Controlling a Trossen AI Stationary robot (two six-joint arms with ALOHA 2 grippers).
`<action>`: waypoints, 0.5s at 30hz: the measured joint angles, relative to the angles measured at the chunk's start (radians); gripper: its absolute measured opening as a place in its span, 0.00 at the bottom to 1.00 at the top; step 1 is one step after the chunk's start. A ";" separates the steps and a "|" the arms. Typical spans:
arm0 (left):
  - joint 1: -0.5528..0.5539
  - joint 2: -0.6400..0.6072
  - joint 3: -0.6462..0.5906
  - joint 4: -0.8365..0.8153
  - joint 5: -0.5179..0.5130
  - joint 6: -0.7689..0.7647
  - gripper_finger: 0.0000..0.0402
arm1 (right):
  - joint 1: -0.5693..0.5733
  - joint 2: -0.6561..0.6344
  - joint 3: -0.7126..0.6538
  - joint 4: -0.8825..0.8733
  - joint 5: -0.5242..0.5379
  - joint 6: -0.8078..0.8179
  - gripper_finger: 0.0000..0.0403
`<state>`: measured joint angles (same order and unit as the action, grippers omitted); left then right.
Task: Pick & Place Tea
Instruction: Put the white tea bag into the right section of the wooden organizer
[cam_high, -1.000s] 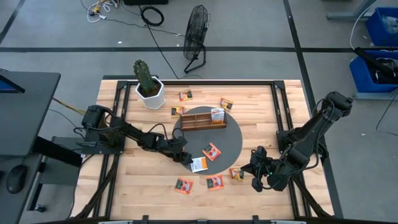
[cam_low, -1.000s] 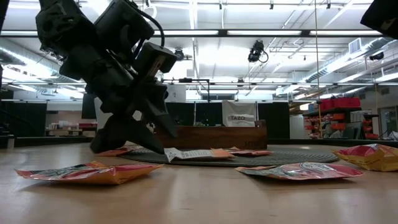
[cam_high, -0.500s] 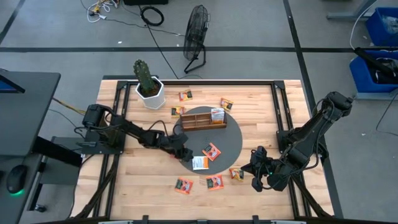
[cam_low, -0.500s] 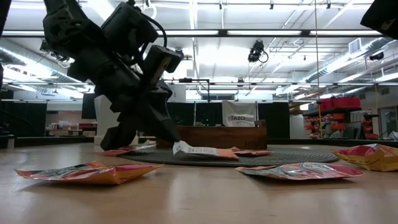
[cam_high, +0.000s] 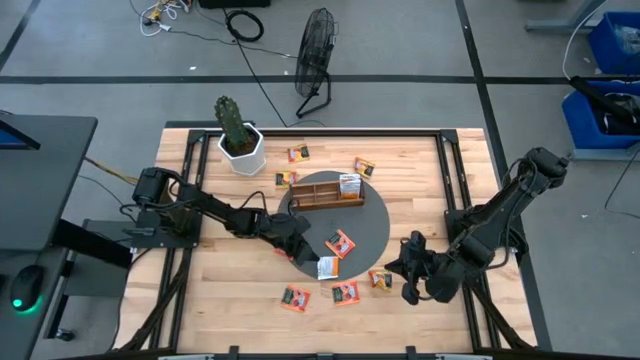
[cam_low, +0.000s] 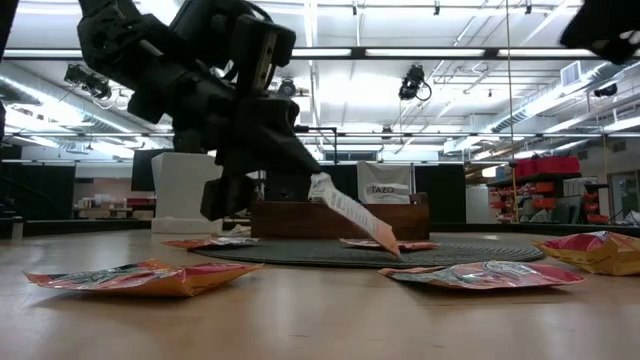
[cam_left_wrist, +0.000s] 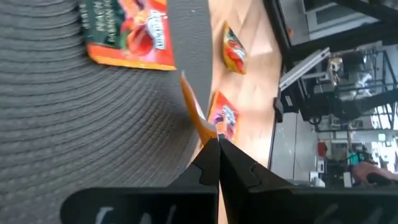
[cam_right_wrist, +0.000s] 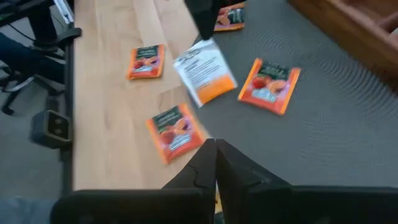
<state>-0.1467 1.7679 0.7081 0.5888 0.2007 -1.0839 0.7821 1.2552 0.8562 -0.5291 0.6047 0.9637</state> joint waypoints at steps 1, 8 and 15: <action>0.000 0.000 0.009 -0.005 0.001 0.005 0.00 | -0.018 0.000 0.000 0.007 -0.014 -0.028 0.05; 0.000 0.000 0.056 -0.042 0.046 0.036 0.00 | -0.176 0.000 0.000 0.113 -0.136 -0.261 0.18; 0.000 0.000 0.096 -0.049 0.104 0.070 0.00 | -0.353 0.006 0.000 0.171 -0.387 -0.455 0.36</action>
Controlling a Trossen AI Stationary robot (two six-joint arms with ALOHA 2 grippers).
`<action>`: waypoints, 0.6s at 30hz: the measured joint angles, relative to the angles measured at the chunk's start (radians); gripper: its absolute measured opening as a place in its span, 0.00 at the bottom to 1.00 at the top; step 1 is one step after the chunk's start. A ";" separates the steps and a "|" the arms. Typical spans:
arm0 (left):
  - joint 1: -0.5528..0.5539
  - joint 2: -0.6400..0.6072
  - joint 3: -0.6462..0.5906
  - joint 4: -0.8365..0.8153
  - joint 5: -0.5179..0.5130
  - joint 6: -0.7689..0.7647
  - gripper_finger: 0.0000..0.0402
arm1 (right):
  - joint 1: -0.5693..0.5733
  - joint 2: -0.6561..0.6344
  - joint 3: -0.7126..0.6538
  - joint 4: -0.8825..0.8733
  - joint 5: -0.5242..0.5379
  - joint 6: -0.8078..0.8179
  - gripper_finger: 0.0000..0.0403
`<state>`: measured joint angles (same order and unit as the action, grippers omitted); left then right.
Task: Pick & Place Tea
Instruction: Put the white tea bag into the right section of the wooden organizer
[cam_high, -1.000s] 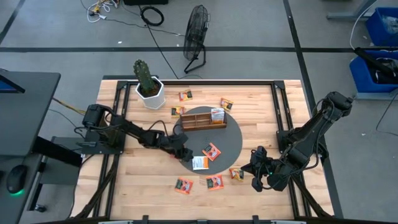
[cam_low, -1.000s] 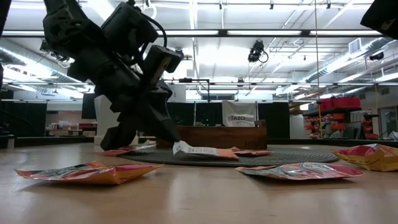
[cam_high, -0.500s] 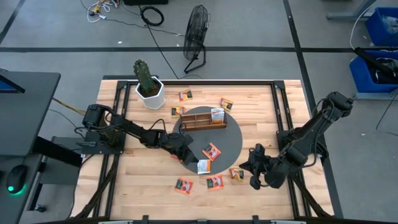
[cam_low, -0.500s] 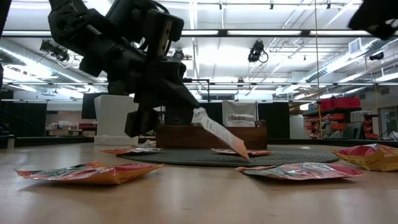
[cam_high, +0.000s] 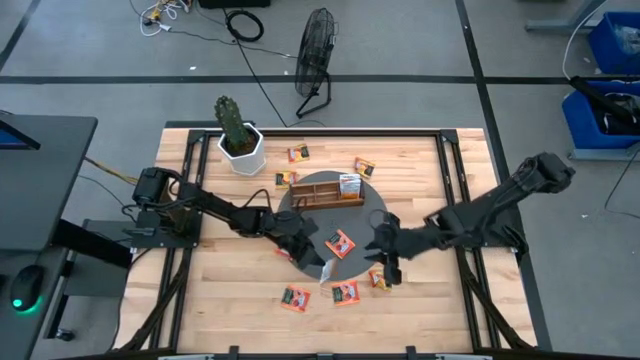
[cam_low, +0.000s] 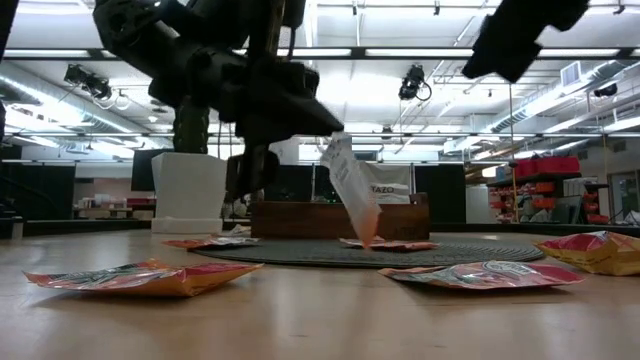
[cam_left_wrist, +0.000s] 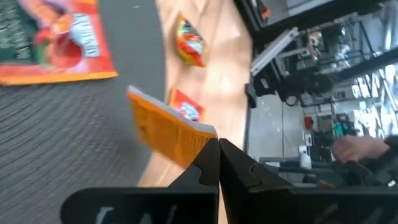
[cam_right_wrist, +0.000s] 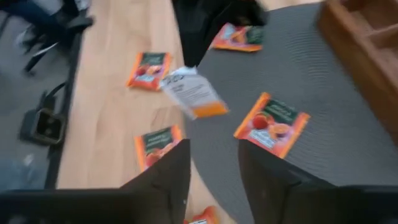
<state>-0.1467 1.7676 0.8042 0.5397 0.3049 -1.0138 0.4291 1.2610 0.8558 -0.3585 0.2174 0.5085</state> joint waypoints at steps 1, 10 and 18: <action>0.000 0.000 0.009 -0.004 0.008 0.005 0.00 | -0.024 0.004 0.000 0.008 -0.041 -0.023 0.38; 0.000 0.000 0.109 -0.089 0.082 0.067 0.00 | -0.184 0.057 0.000 0.122 -0.243 -0.259 0.42; 0.009 0.000 0.215 -0.225 0.117 0.165 0.00 | -0.240 0.155 0.000 0.200 -0.424 -0.336 0.41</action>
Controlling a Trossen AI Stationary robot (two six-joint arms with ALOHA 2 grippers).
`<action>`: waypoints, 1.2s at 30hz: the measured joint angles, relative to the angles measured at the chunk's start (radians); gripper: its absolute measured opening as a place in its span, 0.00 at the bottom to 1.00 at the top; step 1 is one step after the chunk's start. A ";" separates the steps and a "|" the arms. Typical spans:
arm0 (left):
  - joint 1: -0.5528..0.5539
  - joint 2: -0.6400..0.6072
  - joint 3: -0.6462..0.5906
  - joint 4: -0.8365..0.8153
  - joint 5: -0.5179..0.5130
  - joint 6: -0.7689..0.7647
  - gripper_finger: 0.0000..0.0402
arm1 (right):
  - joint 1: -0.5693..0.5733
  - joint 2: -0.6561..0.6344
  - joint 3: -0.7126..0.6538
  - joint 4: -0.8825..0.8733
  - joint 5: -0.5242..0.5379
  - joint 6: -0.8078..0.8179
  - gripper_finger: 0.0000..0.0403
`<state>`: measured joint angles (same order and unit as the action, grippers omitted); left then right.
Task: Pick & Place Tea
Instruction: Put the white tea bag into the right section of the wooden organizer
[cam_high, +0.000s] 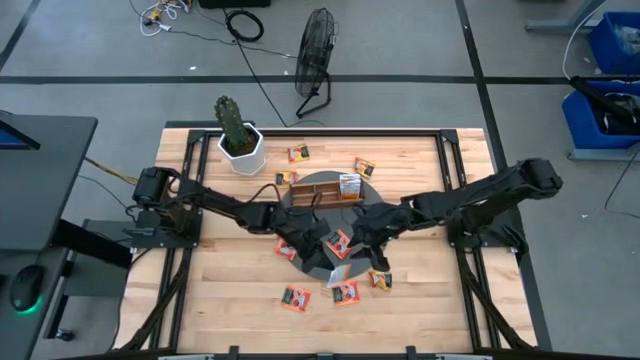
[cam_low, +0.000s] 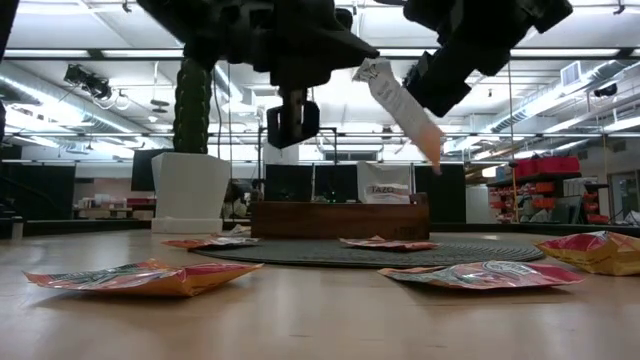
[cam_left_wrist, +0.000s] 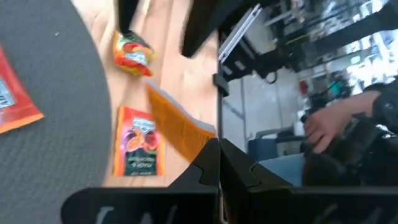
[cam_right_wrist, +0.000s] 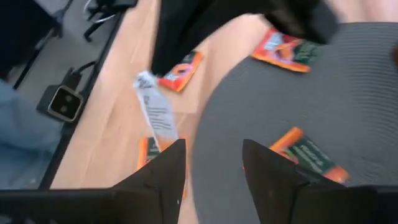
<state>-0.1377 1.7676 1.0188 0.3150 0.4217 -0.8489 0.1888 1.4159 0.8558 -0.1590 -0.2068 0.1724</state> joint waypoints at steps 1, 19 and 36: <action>0.002 0.000 0.014 -0.033 0.001 0.015 0.00 | 0.000 0.009 0.000 0.011 -0.016 -0.008 0.41; 0.037 0.000 0.150 -0.170 0.037 0.138 0.00 | 0.004 0.050 0.000 0.139 -0.074 -0.026 0.41; 0.068 -0.008 0.157 -0.159 0.029 0.154 0.03 | 0.008 0.033 0.000 0.113 -0.114 0.030 0.01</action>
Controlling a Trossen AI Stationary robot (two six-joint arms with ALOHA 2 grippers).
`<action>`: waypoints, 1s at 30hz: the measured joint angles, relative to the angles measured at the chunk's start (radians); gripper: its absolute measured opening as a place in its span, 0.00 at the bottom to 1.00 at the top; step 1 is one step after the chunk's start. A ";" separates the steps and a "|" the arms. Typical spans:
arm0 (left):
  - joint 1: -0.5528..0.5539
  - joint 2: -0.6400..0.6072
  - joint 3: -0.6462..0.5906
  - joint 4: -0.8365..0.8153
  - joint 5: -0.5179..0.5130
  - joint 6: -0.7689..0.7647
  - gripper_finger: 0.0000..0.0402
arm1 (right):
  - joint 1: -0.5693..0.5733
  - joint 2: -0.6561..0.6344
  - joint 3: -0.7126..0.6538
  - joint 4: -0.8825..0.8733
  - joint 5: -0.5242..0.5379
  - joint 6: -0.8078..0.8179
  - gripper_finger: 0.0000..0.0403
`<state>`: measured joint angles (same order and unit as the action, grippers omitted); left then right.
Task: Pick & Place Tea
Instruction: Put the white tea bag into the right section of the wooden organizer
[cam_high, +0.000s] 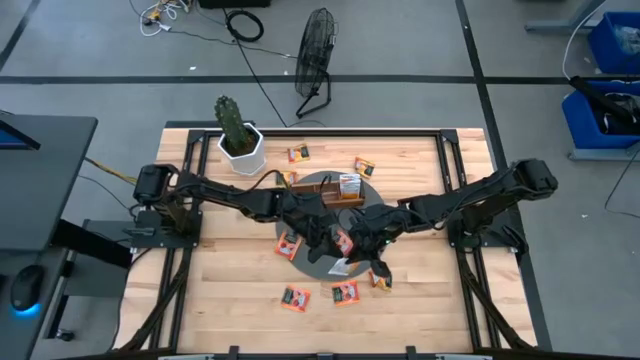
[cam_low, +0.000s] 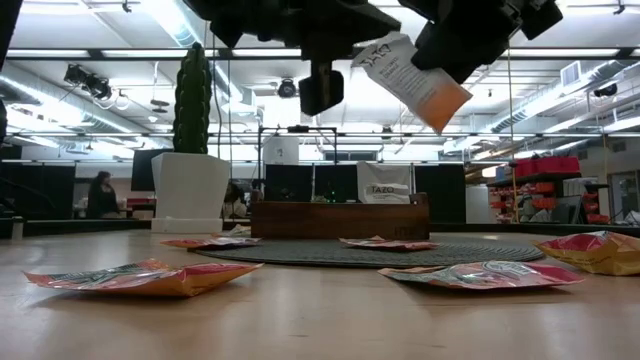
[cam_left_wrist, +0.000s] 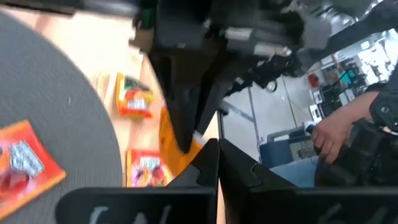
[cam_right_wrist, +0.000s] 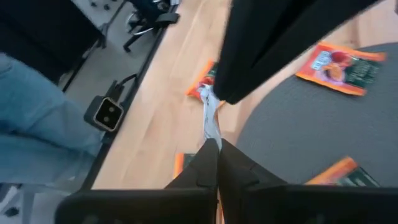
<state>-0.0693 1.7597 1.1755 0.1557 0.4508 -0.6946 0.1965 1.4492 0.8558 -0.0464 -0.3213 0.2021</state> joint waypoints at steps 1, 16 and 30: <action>0.001 -0.006 0.000 0.007 -0.002 0.002 0.05 | 0.000 -0.011 0.000 -0.018 0.010 0.000 0.01; 0.108 -0.176 0.000 0.026 -0.098 0.119 0.27 | 0.000 -0.343 0.000 -0.200 0.323 0.073 0.00; 0.226 -0.284 0.000 0.104 -0.172 0.186 0.28 | 0.008 -0.609 0.000 -0.079 0.756 0.107 0.00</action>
<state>0.1568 1.4756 1.1757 0.2595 0.2790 -0.5082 0.2046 0.8398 0.8558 -0.1250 0.4345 0.3086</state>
